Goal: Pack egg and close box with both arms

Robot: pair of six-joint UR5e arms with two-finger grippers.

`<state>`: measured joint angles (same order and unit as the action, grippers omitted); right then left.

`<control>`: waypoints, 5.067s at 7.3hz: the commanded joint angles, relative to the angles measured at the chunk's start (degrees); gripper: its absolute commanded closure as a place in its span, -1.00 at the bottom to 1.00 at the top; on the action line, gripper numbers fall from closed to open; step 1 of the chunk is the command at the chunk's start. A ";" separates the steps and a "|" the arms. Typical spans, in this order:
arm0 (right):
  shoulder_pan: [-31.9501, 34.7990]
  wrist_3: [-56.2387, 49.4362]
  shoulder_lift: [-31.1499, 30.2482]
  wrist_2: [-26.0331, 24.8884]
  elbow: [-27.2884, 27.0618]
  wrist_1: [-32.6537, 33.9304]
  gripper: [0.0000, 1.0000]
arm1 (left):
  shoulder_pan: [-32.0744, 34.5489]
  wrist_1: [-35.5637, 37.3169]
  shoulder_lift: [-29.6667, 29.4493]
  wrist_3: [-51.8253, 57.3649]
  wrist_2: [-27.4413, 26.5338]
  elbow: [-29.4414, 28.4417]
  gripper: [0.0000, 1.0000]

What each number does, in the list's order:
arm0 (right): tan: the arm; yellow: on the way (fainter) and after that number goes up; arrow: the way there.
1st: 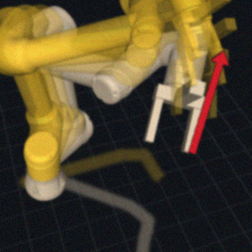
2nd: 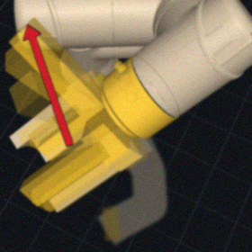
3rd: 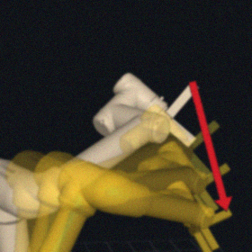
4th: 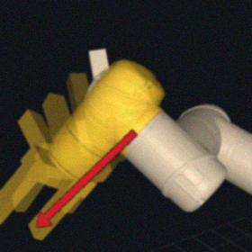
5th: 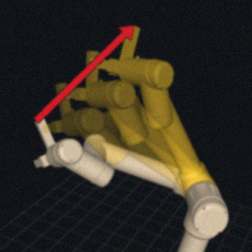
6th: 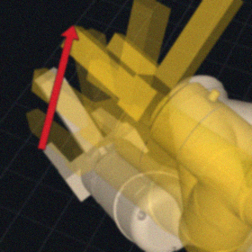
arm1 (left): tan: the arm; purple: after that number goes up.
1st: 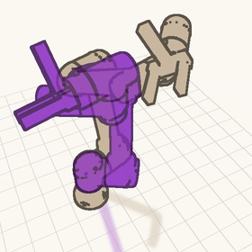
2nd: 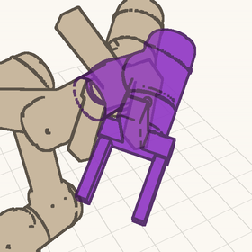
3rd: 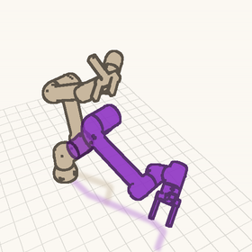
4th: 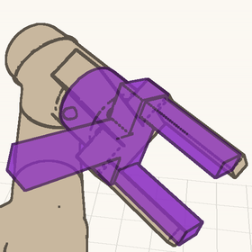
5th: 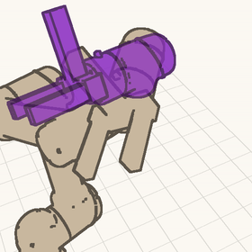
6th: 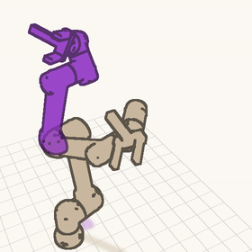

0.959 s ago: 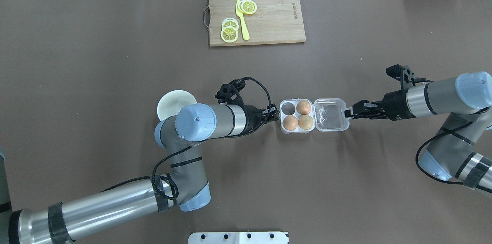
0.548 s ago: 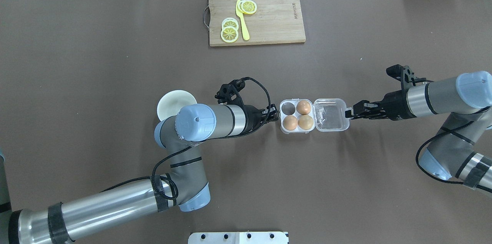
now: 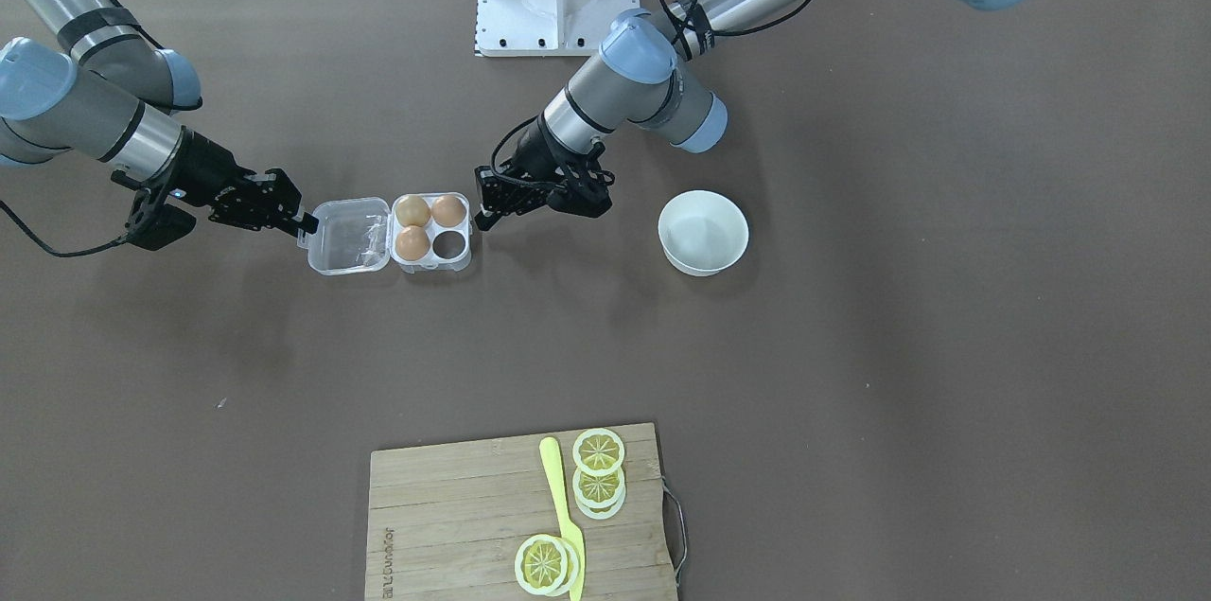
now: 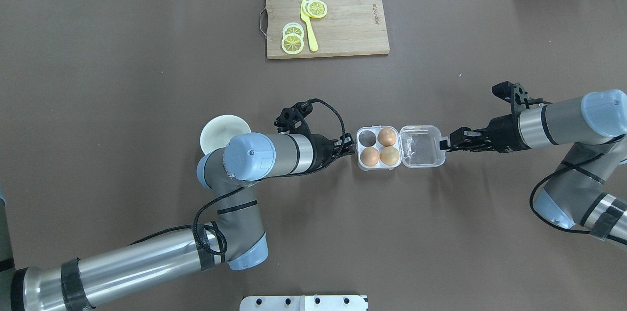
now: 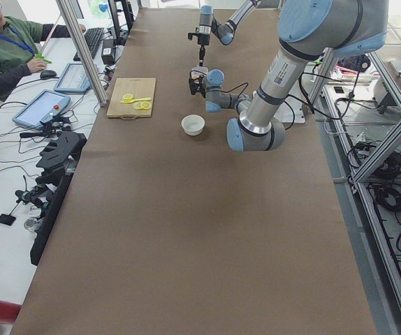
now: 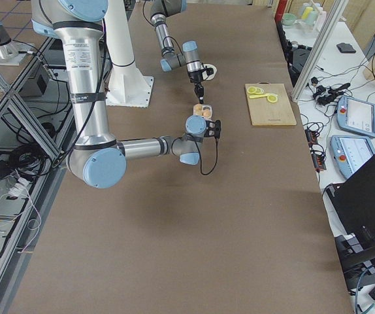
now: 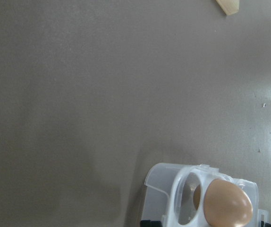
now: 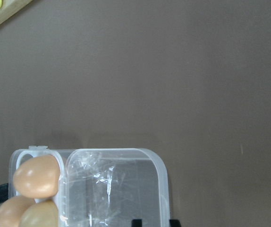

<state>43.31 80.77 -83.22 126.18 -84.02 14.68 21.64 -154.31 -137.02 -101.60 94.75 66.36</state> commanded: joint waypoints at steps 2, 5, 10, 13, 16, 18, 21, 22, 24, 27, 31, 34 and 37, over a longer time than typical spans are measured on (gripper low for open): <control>0.29 0.00 0.08 0.65 0.00 0.00 0.45 | -0.02 -0.02 0.00 0.00 0.00 0.00 1.00; 0.55 0.00 0.16 0.65 -0.09 0.00 0.51 | -0.02 -0.02 0.00 0.00 0.00 0.18 1.00; 1.08 0.09 0.08 0.91 -0.97 0.00 0.69 | -0.02 -0.29 0.09 0.00 0.00 0.35 1.00; 1.43 0.09 0.08 1.53 -1.76 0.00 0.69 | -0.11 -0.29 0.09 0.00 0.00 0.35 1.00; 1.69 0.17 0.08 1.97 -2.90 0.09 0.69 | -0.11 -0.29 0.09 0.00 0.00 0.35 1.00; 1.78 0.96 0.25 1.97 -3.42 0.26 0.69 | -0.11 -0.29 0.09 0.00 0.00 0.35 1.00; 2.22 1.32 0.60 1.97 -4.39 0.61 0.68 | -0.19 -0.29 0.09 0.00 0.00 0.35 1.00; 2.22 1.32 0.60 1.97 -5.00 0.88 0.68 | -0.19 -0.29 0.09 0.00 0.00 0.35 1.00; 2.31 1.32 0.60 1.97 -5.62 1.05 0.67 | -0.19 -0.37 0.09 0.00 0.00 0.35 1.00; 2.39 3.43 0.78 1.97 -6.77 1.06 0.67 | -0.19 -0.37 0.09 0.00 0.09 0.35 1.00; 2.39 3.95 1.57 1.97 -10.10 7.19 0.67 | -0.19 -0.37 0.09 0.00 0.09 0.35 1.00; 2.39 4.04 4.63 1.88 -10.98 12.80 0.67 | -0.19 -0.37 0.09 0.00 0.00 0.62 1.00; 2.04 4.48 6.31 1.53 -11.43 15.29 0.67 | -0.19 -0.37 0.09 0.00 0.00 0.62 1.00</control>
<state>45.52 85.20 -77.46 127.82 -95.41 29.34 21.44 -154.69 -136.94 -101.64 94.75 66.97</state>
